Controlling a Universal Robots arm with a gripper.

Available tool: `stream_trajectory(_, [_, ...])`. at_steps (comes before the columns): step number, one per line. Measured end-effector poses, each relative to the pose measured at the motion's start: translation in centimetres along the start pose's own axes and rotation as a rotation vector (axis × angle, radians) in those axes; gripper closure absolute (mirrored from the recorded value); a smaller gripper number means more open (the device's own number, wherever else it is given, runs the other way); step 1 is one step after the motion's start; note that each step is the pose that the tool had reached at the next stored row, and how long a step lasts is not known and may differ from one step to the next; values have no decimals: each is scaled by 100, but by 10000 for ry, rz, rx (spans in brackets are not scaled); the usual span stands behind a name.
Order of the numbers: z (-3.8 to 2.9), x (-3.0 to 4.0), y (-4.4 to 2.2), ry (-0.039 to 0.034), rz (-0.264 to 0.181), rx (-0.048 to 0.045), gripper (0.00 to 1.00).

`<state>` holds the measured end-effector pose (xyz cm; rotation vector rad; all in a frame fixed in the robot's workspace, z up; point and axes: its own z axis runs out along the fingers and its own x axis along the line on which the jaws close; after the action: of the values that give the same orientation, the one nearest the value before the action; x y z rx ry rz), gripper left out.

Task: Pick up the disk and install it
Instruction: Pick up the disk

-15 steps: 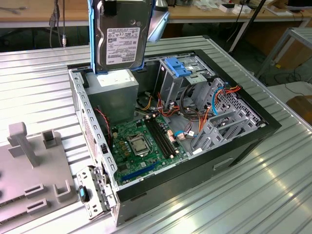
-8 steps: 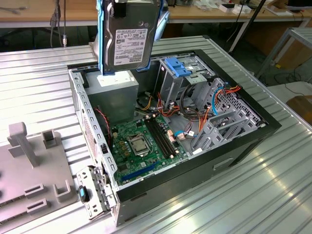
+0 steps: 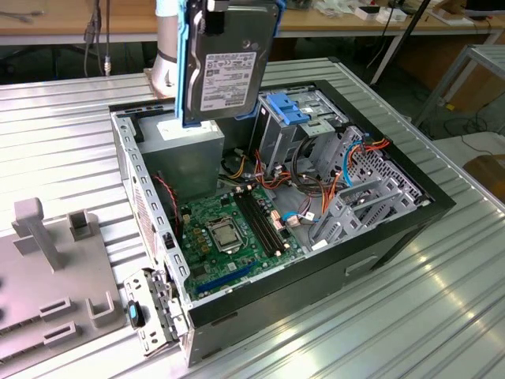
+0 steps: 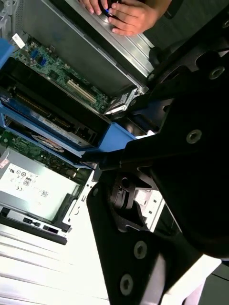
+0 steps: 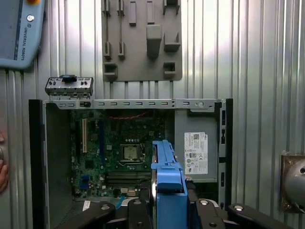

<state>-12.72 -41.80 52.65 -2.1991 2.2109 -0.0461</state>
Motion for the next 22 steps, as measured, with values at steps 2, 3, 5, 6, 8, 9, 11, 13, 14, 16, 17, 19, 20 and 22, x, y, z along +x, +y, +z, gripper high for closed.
stream_trajectory(2, [6,6,-88,0,2,-1,63])
stream_trajectory(3, [8,12,-125,1,0,-1,63])
stream_trajectory(5, [13,32,-177,1,0,-1,63])
stream_trajectory(6, [14,49,-198,1,1,-1,63])
stream_trajectory(8, [20,98,-232,0,0,-1,63])
stream_trajectory(9, [23,120,-244,0,0,-1,63])
stream_trajectory(11, [30,166,-276,-1,1,0,63])
stream_trajectory(13, [38,196,-313,0,0,0,63])
stream_trajectory(14, [44,203,-334,1,0,1,63])
stream_trajectory(16, [55,215,-383,8,1,-1,63])
stream_trajectory(17, [60,217,-403,9,0,0,63])
stream_trajectory(19, [70,218,-437,11,0,0,63])
stream_trajectory(20, [71,218,-454,10,0,0,63])
stream_trajectory(22, [71,219,-455,11,0,0,63])
